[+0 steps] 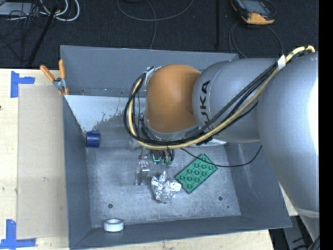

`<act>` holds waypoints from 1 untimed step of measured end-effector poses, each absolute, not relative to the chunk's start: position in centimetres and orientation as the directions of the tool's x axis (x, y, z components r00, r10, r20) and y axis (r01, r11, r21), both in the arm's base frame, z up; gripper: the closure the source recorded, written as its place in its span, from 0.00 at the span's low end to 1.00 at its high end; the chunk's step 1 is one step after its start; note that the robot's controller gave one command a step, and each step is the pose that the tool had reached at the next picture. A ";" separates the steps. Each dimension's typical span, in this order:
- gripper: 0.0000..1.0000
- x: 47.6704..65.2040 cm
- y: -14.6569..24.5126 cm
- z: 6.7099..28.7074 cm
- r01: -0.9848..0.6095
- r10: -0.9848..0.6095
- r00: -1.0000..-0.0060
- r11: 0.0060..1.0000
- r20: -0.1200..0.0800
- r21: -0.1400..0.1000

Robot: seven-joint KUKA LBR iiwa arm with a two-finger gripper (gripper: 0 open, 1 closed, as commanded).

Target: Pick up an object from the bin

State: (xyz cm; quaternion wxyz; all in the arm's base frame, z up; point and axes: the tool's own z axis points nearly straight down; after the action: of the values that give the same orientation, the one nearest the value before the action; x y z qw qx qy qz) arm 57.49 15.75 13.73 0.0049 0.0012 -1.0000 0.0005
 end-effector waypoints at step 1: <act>0.00 52.3 5.9 11.4 -0.061 -0.061 -0.998 0.998 0.009 -0.005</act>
Offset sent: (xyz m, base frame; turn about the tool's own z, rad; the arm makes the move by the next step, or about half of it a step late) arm -0.0497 -0.0935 -0.0212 -0.0648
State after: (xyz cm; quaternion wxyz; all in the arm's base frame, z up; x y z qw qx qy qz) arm 52.28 5.87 11.37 0.0044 0.0303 -0.9995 0.0024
